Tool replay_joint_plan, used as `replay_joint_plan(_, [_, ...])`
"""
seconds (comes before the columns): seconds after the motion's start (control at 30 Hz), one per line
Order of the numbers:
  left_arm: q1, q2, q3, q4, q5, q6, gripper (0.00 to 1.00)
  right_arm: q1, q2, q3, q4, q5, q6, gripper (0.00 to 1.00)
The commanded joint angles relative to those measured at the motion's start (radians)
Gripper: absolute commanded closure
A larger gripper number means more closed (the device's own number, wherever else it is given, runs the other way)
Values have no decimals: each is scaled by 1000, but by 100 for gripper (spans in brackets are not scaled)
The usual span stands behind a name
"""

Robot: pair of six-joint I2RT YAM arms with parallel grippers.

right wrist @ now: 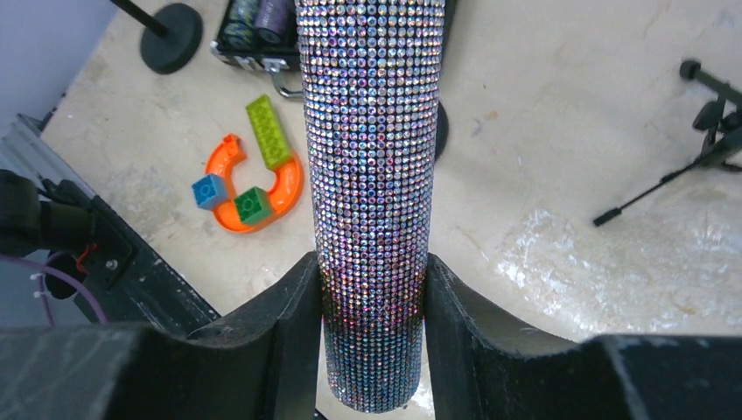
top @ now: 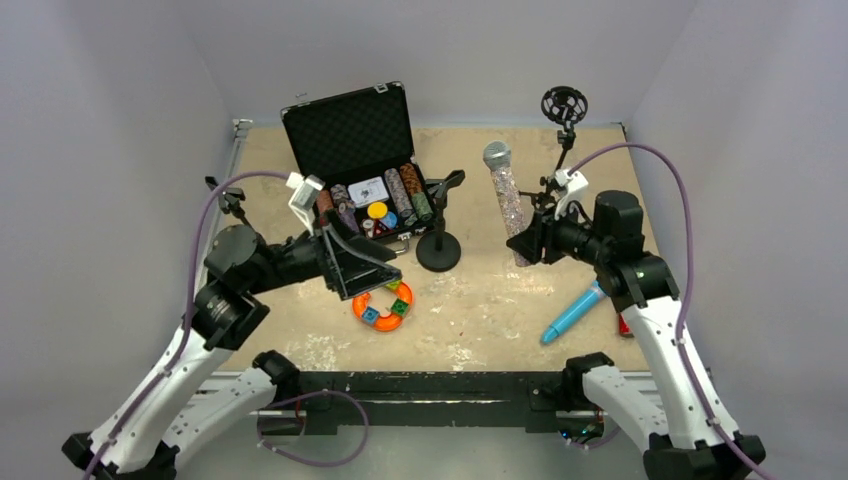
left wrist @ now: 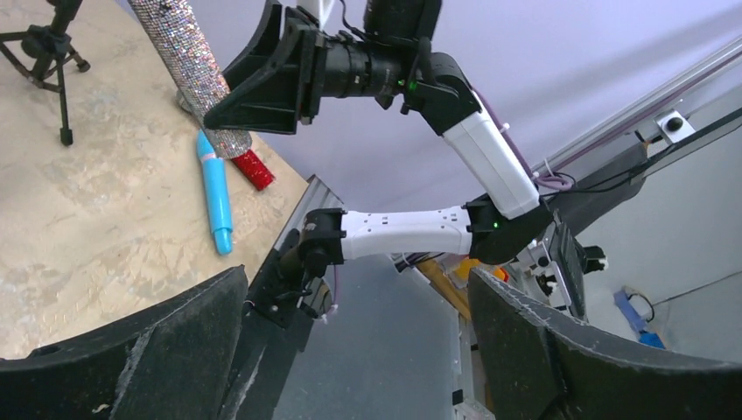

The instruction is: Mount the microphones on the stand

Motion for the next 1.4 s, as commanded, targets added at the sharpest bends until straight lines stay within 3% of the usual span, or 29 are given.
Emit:
replay_joint_plan(0.0, [-112,150,159,34,-116,122,1,-23,-66,120,-5,-135,-76,100])
replay_joint_plan(0.13, [-210,294,277,50,-210,201,1,-54,-73,230,-59,-335,-163,100])
replay_joint_plan(0.23, [-264,384,318,152,-268,203,2,-85,-45,291,-88,-504,-174,100])
replay_joint_plan(0.47, [-383,515,363,381,-410,236,3,-101,17,333,-71,-705,-121,100])
replay_joint_plan(0.63, [-437,581,368,501,-477,249,9,-101,30,326,-27,-768,-52,100])
replay_joint_plan(0.83, [-466,631,395,485,-510,273,33,-105,35,303,24,-809,5,100])
replay_joint_plan(1.27, [-478,682,413,434,-582,292,39,-115,46,260,114,-874,92,100])
replay_joint_plan(1.37, [-481,697,419,437,-565,290,51,-115,49,246,132,-878,107,100])
